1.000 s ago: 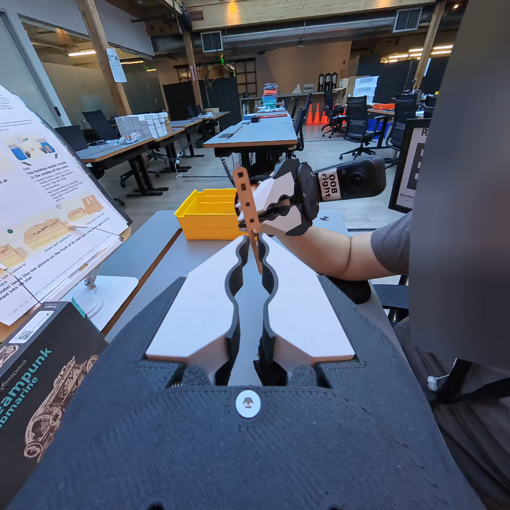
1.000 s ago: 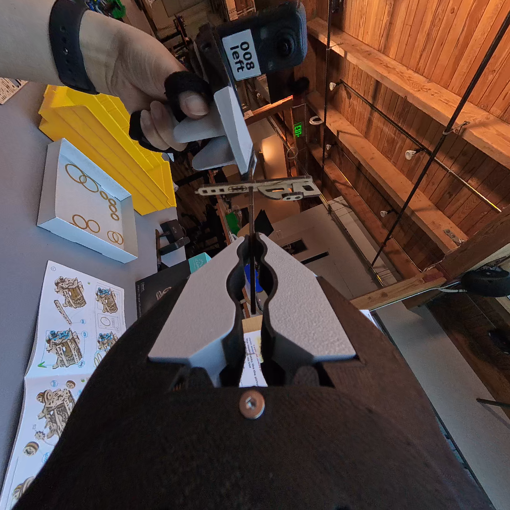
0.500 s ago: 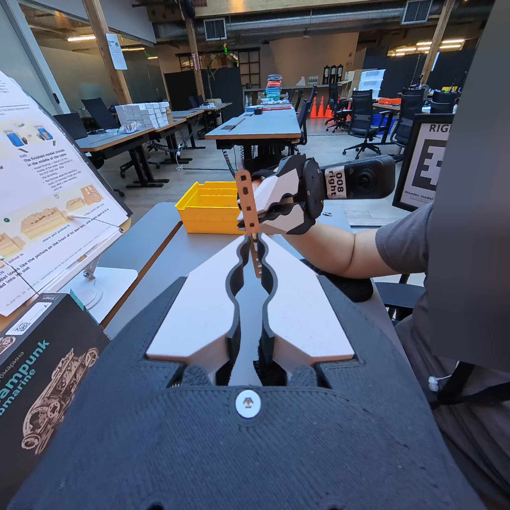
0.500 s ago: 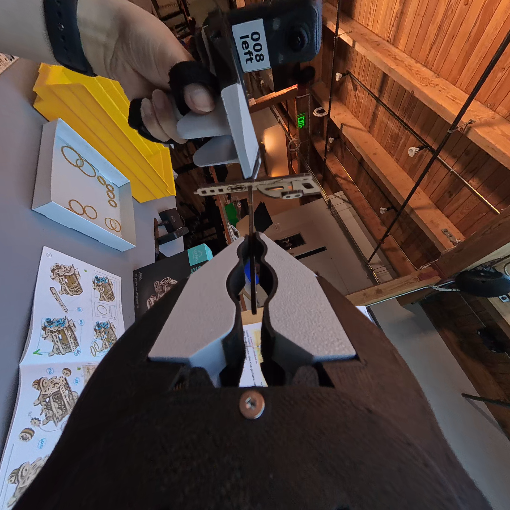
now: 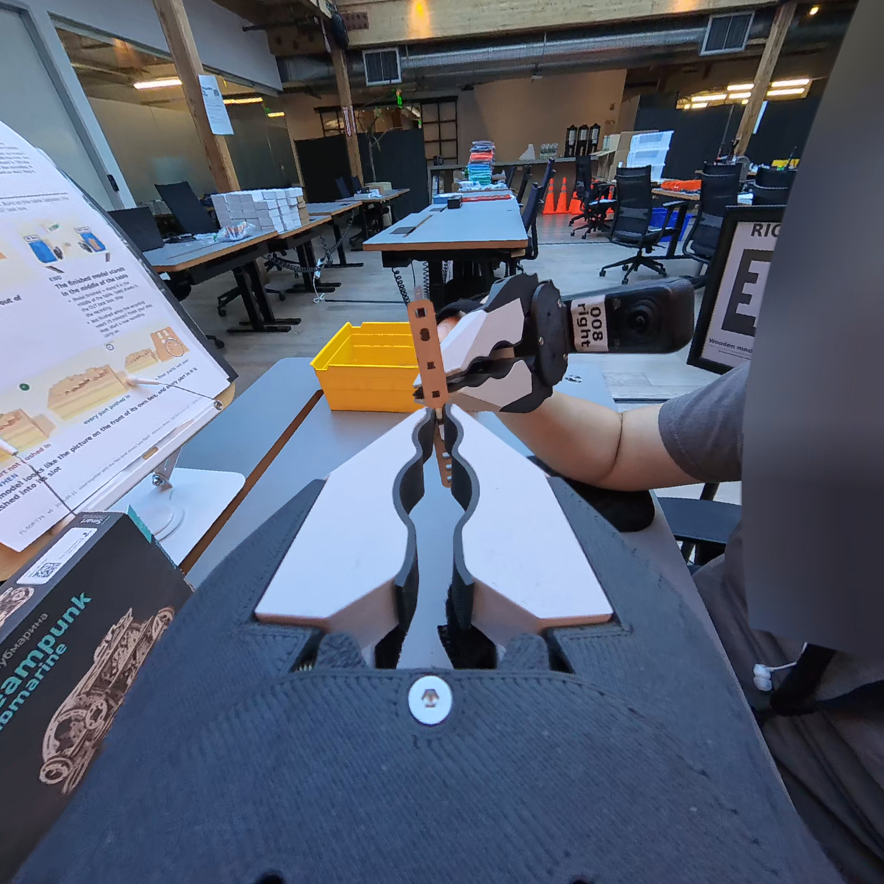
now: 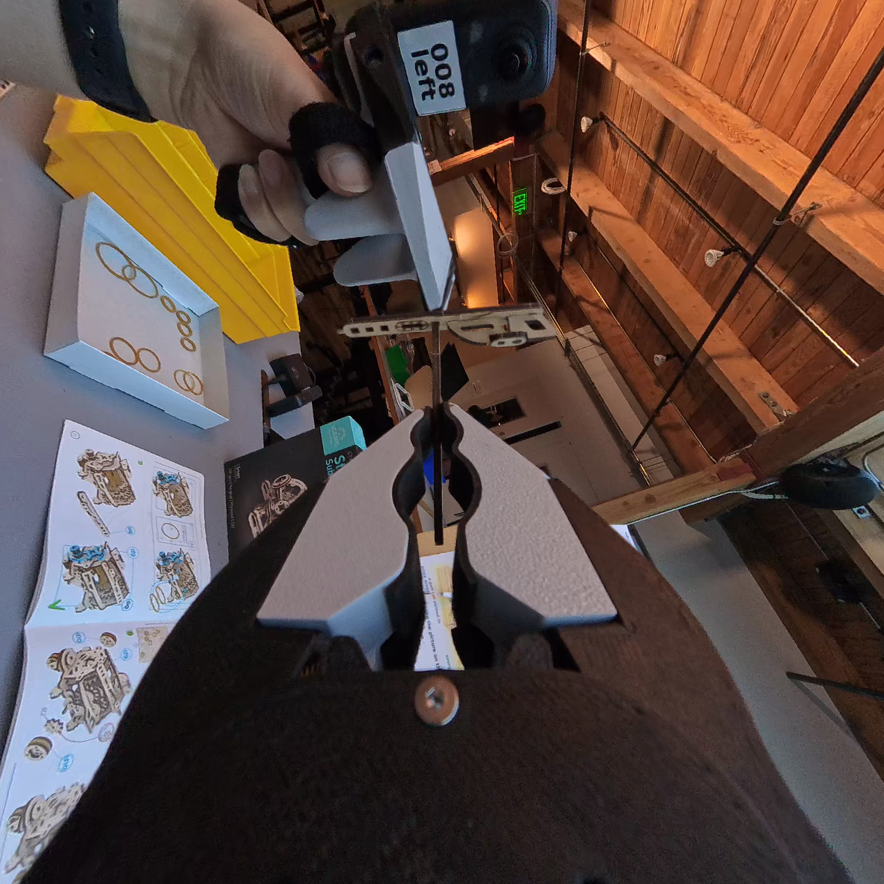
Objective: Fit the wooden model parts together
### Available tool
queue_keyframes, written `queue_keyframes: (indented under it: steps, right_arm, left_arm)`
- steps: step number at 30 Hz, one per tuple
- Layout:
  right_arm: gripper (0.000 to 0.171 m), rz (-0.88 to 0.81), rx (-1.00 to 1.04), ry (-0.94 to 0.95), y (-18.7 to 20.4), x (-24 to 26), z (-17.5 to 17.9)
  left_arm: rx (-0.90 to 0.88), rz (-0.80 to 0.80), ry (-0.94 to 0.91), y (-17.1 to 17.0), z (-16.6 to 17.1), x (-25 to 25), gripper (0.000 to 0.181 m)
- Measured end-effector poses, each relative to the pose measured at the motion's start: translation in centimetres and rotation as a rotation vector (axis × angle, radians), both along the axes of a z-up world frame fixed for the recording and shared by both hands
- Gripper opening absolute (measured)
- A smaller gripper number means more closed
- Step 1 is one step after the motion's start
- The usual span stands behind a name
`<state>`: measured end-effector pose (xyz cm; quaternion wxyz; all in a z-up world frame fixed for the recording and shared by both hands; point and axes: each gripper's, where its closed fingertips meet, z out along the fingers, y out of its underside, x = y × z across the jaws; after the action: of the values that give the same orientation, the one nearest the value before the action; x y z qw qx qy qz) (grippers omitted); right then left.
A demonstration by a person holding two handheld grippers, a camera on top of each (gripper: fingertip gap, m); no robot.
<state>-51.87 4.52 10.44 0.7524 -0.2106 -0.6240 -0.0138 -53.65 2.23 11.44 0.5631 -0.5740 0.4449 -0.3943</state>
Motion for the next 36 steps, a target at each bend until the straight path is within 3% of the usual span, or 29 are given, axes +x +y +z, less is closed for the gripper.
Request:
queue_keyframes:
  steps: [15,21,24,26,30,36]
  right_arm:
    - [0.001,-0.016,-0.015,0.003,0.4,0.1,-0.1]
    - [0.000,-0.016,-0.008,-0.009,0.8,0.4,-0.3]
    - [0.001,-0.023,0.003,-0.021,0.8,0.1,-0.6]
    - [0.001,-0.025,0.017,-0.030,0.6,0.0,-0.8]
    - [0.001,-0.024,0.019,-0.021,0.4,0.1,-0.5]
    - [0.001,-0.007,0.018,-0.018,0.5,0.3,-0.5]
  left_arm:
    - [-0.008,0.008,-0.013,0.6,-0.1,-0.1,0.001]
    - [0.001,0.066,-0.119,1.2,1.8,-2.3,0.034]
    - [-0.049,0.033,-0.053,0.9,0.5,-1.2,0.044]
    - [-0.066,0.031,0.002,1.2,-0.7,-0.1,0.042]
    - [-0.049,-0.019,-0.007,1.1,-1.1,1.0,0.008]
    - [-0.014,-0.009,0.021,1.2,-1.1,1.0,0.007]
